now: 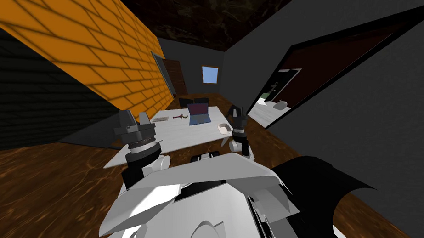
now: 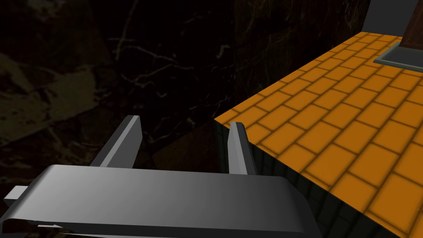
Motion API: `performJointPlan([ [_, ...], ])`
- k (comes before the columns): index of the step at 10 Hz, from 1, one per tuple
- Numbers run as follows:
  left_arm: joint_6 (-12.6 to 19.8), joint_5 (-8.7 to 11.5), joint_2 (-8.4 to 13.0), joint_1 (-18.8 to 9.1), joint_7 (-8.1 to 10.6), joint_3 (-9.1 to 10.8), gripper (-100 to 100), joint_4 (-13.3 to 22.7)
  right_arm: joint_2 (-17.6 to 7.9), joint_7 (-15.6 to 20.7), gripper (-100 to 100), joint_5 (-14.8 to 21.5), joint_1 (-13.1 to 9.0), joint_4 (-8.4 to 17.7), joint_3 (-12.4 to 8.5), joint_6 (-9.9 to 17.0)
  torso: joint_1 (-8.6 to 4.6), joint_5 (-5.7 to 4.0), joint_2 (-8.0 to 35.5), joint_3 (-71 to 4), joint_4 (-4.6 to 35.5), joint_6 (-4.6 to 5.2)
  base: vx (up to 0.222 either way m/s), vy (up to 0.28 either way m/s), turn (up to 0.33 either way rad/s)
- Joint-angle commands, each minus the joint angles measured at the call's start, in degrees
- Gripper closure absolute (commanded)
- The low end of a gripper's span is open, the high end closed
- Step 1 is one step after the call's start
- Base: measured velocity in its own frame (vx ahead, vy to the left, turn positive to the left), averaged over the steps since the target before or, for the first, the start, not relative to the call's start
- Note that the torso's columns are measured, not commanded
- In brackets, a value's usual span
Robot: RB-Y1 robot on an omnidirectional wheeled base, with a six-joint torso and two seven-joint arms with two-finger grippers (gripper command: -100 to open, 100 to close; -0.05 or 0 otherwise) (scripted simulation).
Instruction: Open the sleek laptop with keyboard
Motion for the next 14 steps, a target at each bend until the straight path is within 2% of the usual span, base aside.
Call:
performJointPlan([
  [1,0.00,0.00,0.00,0.00,0.00,0.00,0,0.00,0.00,0.00,0,0.00,0.00,0.00,0.00,0.00,0.00,0.00,4.23,-8.46,4.23,0.00,0.000,0.000,0.000],
  [2,0.00,0.00,0.00,0.00,0.00,0.00,0,0.00,-2.86,-0.36,-100,0.57,-0.13,1.00,-0.30,0.82,0.00,0.00,8.46,-16.92,8.46,0.00,-0.064,0.008,0.235],
  [4,0.01,0.00,-0.01,-0.01,0.00,-0.01,0,0.03,-6.13,-0.89,-100,1.44,-0.25,2.54,-0.70,2.10,0.11,0.03,11.21,-21.81,10.99,-0.01,-0.108,0.040,0.269],
  [5,0.01,0.00,-0.01,-0.01,0.00,-0.01,0,0.03,-6.47,-0.89,-100,1.44,-0.25,2.54,-0.70,2.10,0.09,0.03,11.19,-22.15,11.12,0.01,-0.056,0.028,0.085],
  [7,0.01,0.00,0.00,0.00,0.00,-0.01,0,0.03,-10.29,-1.59,-100,2.68,-0.33,4.71,-1.20,3.95,-0.06,-0.02,10.98,-22.39,11.09,-0.02,-0.058,0.031,0.275],
  [8,0.01,0.00,0.00,-0.01,0.00,-0.01,0,0.03,-10.93,-1.59,-100,2.68,-0.33,4.71,-1.20,3.95,0.00,0.00,11.06,-22.35,11.12,-0.02,-0.043,0.032,0.146],
  [9,0.01,0.00,0.00,0.00,0.00,0.00,0,0.03,-13.15,-1.99,-100,3.43,-0.32,6.01,-1.46,5.07,-0.01,0.00,11.07,-22.33,11.13,0.03,-0.039,0.036,0.273],
  [10,0.01,0.00,0.00,0.00,0.00,-0.01,0,0.03,-13.42,-1.99,-100,3.43,-0.32,6.01,-1.46,5.07,0.02,0.00,11.10,-22.31,11.13,-0.02,-0.026,0.031,0.122],
  [11,0.01,0.00,0.00,0.01,0.00,0.00,0,0.03,-15.67,-2.43,-100,4.26,-0.28,7.45,-1.72,6.33,-0.01,0.00,11.09,-22.32,11.13,0.03,-0.031,0.047,0.275],
  [12,0.01,0.00,0.00,0.00,0.00,-0.01,0,0.03,-16.05,-2.43,-100,4.26,-0.28,7.45,-1.72,6.33,0.04,0.01,11.12,-22.31,11.14,-0.03,-0.031,0.039,0.137],
  [14,0.01,0.00,0.00,0.00,0.00,-0.01,0,0.03,-20.31,-3.36,-100,6.15,-0.05,10.71,-2.21,9.22,0.02,0.00,11.14,-22.29,11.15,-0.04,-0.042,0.058,0.379],
])
